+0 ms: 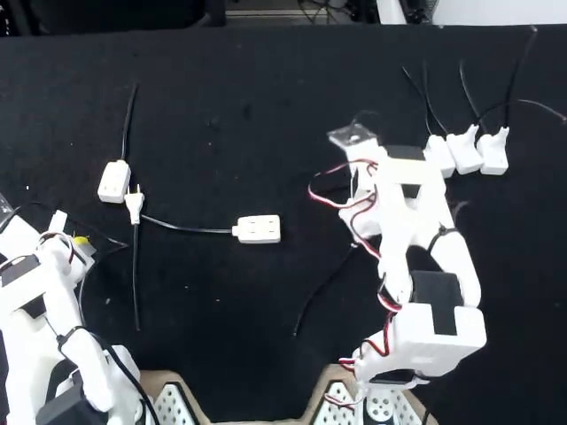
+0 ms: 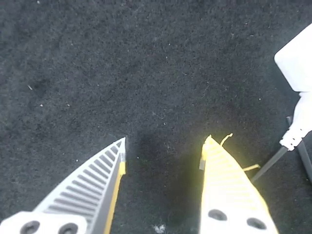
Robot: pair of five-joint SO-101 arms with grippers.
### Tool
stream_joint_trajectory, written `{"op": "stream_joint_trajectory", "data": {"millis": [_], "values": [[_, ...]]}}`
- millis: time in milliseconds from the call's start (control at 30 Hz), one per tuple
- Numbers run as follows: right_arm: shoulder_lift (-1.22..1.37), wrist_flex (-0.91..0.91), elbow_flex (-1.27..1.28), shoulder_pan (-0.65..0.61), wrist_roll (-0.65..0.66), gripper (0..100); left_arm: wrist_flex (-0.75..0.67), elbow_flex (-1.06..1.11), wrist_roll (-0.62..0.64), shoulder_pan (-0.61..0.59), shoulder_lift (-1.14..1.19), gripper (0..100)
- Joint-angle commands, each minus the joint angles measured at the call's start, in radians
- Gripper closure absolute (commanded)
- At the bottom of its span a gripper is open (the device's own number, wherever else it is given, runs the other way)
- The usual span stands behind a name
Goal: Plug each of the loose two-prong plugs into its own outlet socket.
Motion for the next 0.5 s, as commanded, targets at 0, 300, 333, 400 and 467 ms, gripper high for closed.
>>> {"op": "stream_joint_trajectory", "data": {"millis": [0, 300, 333, 400, 467], "values": [[-0.010, 0.087, -0.085, 0.006, 0.120, 88.6, -0.011, -0.036, 0.006, -0.005, -0.035, 75], [-0.010, 0.083, -0.079, 0.011, -0.242, 82.7, -0.011, -0.038, 0.006, -0.005, -0.035, 75], [-0.010, 0.087, -0.079, 0.011, -0.276, 78.6, -0.011, -0.038, 0.006, -0.005, -0.035, 75], [-0.016, 0.104, -0.077, 0.011, -0.296, 71.6, -0.011, -0.036, 0.006, -0.005, -0.035, 75], [-0.045, 0.121, -0.059, 0.012, -0.301, 69.1, -0.011, -0.035, 0.006, -0.005, -0.035, 75]]}}
